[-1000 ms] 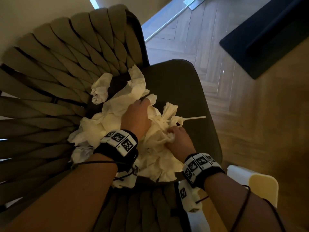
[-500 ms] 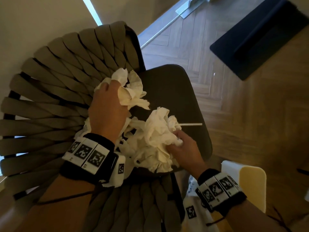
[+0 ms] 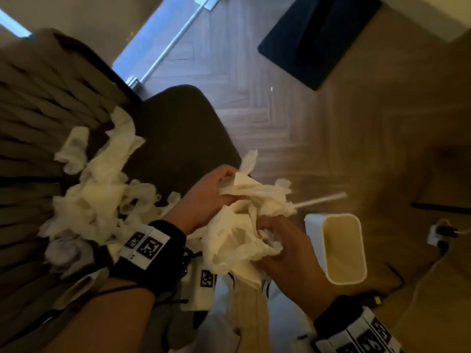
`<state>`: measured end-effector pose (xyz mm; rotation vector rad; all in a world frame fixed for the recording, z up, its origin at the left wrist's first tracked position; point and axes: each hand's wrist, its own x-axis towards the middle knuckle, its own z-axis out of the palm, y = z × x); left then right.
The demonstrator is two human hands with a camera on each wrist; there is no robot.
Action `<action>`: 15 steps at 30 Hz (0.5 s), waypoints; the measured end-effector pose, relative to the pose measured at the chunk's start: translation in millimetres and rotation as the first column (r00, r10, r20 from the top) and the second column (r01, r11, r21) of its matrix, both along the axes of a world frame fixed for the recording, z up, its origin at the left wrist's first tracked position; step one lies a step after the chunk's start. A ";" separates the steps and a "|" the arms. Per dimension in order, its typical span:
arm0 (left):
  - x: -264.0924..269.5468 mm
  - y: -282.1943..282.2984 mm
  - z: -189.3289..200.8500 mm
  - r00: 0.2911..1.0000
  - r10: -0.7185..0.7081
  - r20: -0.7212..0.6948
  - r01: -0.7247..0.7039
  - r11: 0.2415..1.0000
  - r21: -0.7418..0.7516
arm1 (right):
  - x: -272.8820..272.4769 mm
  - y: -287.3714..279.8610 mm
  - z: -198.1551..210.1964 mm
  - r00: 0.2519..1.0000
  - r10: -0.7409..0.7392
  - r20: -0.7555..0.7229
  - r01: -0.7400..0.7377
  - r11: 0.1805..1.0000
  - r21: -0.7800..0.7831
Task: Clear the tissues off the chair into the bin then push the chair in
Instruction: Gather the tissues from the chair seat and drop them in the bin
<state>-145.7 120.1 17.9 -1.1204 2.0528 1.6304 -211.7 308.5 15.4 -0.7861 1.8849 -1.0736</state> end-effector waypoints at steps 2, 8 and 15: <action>-32.7 36.6 -13.5 0.996 -0.074 -0.055 0.081 0.986 0.146 | -20.5 38.8 -9.7 0.999 -0.026 -0.047 0.029 0.997 0.074; -135.4 152.0 -85.6 0.931 -0.357 -0.073 0.364 0.904 0.224 | -80.9 156.7 -55.6 0.978 -0.208 -0.011 0.206 0.956 0.210; -189.8 265.8 -211.1 0.892 -0.426 0.149 0.402 0.900 0.168 | -133.9 250.4 -176.6 0.935 -0.329 0.133 0.236 0.857 0.459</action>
